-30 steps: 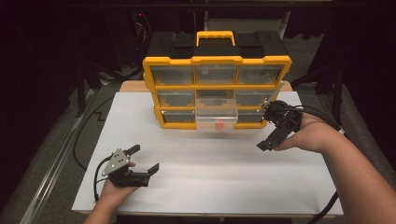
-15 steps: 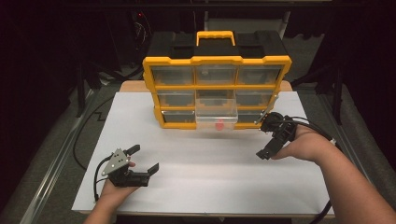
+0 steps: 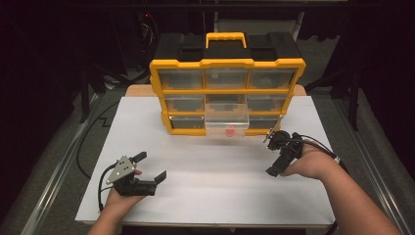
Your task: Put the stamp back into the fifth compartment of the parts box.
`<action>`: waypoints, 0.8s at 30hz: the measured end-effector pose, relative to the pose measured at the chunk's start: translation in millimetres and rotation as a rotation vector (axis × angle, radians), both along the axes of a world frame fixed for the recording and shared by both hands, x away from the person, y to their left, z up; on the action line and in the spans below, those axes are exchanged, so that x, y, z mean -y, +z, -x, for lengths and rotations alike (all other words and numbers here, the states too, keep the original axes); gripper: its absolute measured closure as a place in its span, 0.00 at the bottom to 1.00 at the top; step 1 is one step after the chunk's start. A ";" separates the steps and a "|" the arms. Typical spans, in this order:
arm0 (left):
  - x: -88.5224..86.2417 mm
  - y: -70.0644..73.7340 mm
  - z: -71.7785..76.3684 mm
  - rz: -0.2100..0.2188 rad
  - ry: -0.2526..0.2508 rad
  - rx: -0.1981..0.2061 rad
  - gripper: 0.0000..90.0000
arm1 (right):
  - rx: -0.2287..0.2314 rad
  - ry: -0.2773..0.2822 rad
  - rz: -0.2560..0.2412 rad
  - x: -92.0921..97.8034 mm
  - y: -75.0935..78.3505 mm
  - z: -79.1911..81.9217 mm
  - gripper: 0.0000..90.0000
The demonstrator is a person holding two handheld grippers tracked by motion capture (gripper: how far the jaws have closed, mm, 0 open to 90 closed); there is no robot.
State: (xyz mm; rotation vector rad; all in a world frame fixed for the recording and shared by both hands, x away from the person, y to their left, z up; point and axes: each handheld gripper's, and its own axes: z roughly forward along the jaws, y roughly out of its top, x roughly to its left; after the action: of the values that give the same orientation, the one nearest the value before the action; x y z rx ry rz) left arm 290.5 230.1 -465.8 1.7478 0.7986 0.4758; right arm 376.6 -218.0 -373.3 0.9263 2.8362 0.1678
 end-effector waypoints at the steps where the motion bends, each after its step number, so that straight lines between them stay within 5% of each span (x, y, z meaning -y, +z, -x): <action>1: 0.0 0.0 0.0 0.000 0.000 0.000 0.00 | -0.007 -0.003 -0.002 0.0 -3.0 0.0 0.00; 13: -0.7 0.3 0.2 0.001 -0.001 0.001 0.00 | -0.042 -0.001 -0.021 -3.3 -37.0 3.0 0.00; 24: -1.0 0.2 0.0 0.005 0.000 -0.003 0.00 | -0.011 -0.009 -0.043 -5.0 -58.2 7.0 0.00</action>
State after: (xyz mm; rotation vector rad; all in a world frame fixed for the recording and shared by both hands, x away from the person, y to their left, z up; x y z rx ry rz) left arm 290.5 231.1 -465.5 1.7445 0.8006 0.4712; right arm 369.7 -213.0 -431.5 0.9513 2.8487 0.2246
